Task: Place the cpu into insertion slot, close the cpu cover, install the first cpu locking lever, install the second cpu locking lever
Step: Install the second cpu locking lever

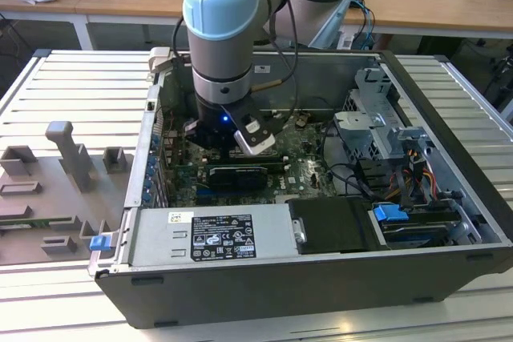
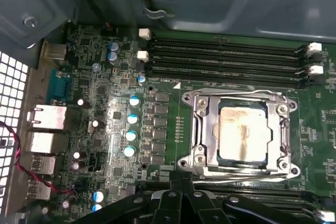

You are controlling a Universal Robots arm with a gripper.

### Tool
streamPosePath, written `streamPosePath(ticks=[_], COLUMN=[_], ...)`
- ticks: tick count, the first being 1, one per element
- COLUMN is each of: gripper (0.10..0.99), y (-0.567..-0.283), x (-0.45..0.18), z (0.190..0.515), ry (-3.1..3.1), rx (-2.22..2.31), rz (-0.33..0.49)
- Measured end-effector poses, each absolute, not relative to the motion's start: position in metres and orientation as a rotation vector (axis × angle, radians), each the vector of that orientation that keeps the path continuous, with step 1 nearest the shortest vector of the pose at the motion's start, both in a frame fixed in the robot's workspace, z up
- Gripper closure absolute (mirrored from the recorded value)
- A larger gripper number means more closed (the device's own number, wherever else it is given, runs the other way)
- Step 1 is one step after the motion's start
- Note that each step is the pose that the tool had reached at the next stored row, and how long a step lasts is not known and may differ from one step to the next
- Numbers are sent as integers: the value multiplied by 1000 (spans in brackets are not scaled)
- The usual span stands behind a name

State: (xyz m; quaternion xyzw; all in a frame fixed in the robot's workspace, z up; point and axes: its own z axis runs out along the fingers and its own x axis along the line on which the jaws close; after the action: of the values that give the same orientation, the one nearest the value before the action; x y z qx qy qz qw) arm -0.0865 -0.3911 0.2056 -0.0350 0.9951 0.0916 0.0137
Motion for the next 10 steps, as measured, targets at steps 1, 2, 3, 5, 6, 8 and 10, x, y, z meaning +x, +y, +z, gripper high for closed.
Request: streamPosePath(ticks=[1, 2, 3, 5, 6, 8, 10], gripper=[980, 980, 980, 980, 980, 980, 980], y=[-391, -391, -391, -391, -391, -391, -391], x=[-87, -87, -87, -87, -87, -87, -87], z=[205, 205, 204, 203, 202, 201, 199], ry=[3099, 3097, 3096, 3095, 3094, 3093, 3090], rx=[-109, -109, -109, -108, -108, -108, -108], rz=[291, 301, 308, 320, 326, 337, 356])
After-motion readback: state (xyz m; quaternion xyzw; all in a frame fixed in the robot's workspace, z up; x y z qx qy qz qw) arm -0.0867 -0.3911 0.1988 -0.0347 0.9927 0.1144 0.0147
